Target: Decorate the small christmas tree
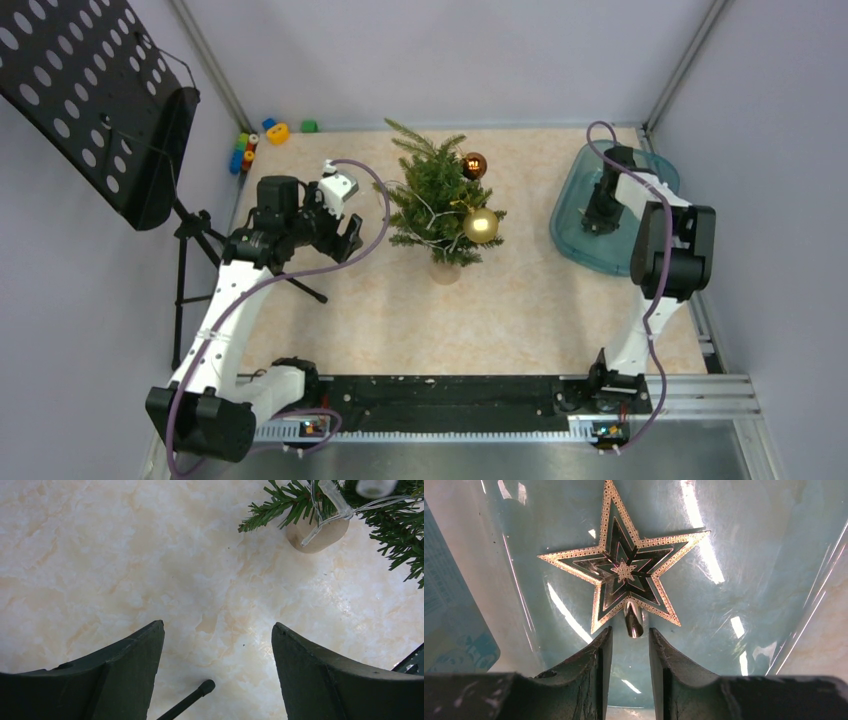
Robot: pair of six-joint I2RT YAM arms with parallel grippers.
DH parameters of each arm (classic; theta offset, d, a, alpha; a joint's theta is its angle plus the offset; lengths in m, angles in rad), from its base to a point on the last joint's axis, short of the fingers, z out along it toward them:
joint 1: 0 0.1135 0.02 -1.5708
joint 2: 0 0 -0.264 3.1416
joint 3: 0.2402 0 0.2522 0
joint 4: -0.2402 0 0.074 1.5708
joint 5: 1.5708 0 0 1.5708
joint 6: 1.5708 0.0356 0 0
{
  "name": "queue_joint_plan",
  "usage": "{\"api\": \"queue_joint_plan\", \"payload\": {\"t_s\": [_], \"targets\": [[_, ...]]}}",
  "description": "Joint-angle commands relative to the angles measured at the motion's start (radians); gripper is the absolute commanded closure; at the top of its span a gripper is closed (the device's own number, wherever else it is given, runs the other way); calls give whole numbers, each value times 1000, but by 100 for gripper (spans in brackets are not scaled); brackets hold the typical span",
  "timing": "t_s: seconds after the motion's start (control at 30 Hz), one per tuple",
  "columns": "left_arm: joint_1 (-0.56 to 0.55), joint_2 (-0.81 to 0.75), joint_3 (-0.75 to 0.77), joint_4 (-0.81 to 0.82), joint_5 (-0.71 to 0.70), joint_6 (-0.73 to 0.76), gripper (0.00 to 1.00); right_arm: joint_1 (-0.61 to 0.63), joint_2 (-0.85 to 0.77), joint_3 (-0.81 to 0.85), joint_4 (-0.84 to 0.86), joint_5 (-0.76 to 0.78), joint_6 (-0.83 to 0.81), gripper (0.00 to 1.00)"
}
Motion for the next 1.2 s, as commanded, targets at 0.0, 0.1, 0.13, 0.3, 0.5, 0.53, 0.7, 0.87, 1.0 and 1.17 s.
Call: {"api": "queue_joint_plan", "payload": {"t_s": [0.0,0.1,0.13,0.3,0.5,0.53,0.7,0.87,1.0,1.17], "targets": [[-1,-1,-3,40,4,10,17,9,27,48,-1,23,9,68],[-1,-3,-2,37,2,10,17,9,33,48,-2,37,-19,68],[-2,-3,-3,37,1,10,17,9,35,52,-3,35,-32,68],[-2,-2,-4,39,1,10,17,7,41,71,0,-6,-98,73],[-2,-2,-3,38,-1,12,17,-6,56,73,5,-35,-121,80],[-2,-3,-2,37,0,10,17,-8,57,69,13,-41,-127,82],[-2,-5,1,31,4,12,17,-8,47,31,36,-33,-162,98],[-1,-4,1,31,5,12,17,-8,4,0,64,-28,-175,100],[-1,-5,2,31,1,12,17,-8,-74,-30,106,-36,-179,100],[-1,-3,2,34,-1,11,17,-7,-166,-82,151,-52,-187,100]]}}
